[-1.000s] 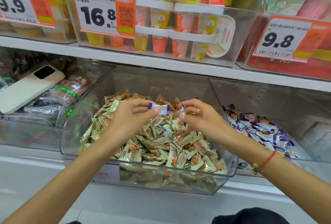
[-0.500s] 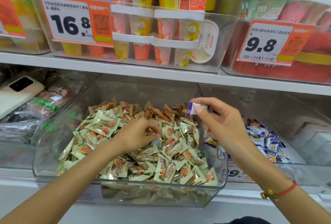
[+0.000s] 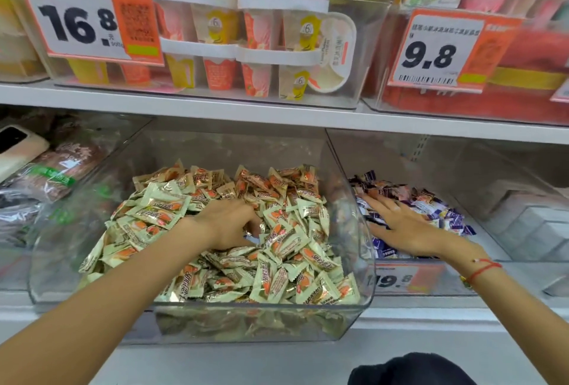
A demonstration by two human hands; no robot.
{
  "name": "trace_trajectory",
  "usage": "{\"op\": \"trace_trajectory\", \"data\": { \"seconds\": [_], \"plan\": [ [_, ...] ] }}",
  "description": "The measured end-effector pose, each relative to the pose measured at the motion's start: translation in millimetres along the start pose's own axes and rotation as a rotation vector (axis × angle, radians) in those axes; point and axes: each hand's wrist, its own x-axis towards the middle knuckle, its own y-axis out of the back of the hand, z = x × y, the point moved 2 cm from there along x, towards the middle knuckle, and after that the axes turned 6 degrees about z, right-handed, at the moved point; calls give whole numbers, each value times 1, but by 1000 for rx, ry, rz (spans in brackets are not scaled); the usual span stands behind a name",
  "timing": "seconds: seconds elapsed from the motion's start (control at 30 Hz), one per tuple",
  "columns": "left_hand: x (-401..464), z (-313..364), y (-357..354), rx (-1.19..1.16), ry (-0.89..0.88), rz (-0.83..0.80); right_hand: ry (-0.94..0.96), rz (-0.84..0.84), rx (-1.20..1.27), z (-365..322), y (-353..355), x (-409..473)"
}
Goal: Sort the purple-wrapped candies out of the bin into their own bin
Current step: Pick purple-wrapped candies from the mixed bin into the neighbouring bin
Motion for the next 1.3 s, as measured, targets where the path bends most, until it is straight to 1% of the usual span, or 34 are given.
{"op": "trace_trajectory", "data": {
  "seconds": [0.03,0.07,0.2,0.27,0.3,0.37,0.4,0.47,0.53,0.57,0.67,0.7,0.77,0.83,0.87,0.9,0.97,1.0,1.03,1.07,1.1,1.17,1.23,1.3],
  "plan": [
    [-1,0,1,-17,8,7,-32,-85,-59,2,-1,1],
    [-2,0,3,-39,17,21,-47,-98,-84,4,-1,3],
    [-16,-1,16,-121,107,135,-104,-15,-174,1,4,6],
    [-28,-4,22,-136,154,223,-125,0,-135,1,4,5],
    [-33,-6,25,-134,166,265,-125,60,-98,1,3,4],
    [-37,-9,28,-135,174,284,-103,285,-24,-10,8,-7],
    [-35,-9,27,-137,164,255,-66,405,16,-20,11,-13],
    [-25,-5,23,-146,111,154,66,607,135,-47,16,-27],
    [-11,3,14,-87,50,49,215,718,234,-73,22,-39],
    [-4,6,9,-28,27,14,256,731,284,-78,25,-42],
    [7,5,3,100,14,-5,215,655,479,-74,34,-51],
    [8,4,3,119,20,-5,228,624,478,-73,35,-54],
    [5,2,4,125,26,10,268,491,334,-81,32,-59],
    [-2,1,9,66,36,73,271,361,116,-92,25,-60],
    [-8,-1,12,23,54,135,260,357,19,-98,22,-60],
    [-15,-5,16,-24,87,209,255,403,-39,-104,21,-59],
    [-29,-13,24,-150,159,350,283,555,-66,-116,22,-59],
    [-34,-17,26,-229,183,376,303,606,-51,-123,21,-57],
    [-35,-19,28,-296,183,348,317,624,-37,-129,20,-55],
    [-34,-18,28,-326,157,280,329,617,-44,-134,18,-53],
    [-30,-14,27,-315,112,192,333,583,-93,-138,16,-50],
    [-18,-1,19,-247,28,38,329,511,-275,-142,13,-48],
    [-2,4,8,-144,-4,-12,332,494,-351,-137,11,-49],
    [6,5,3,9,3,-14,322,539,-351,-125,10,-52]
  ]
}}
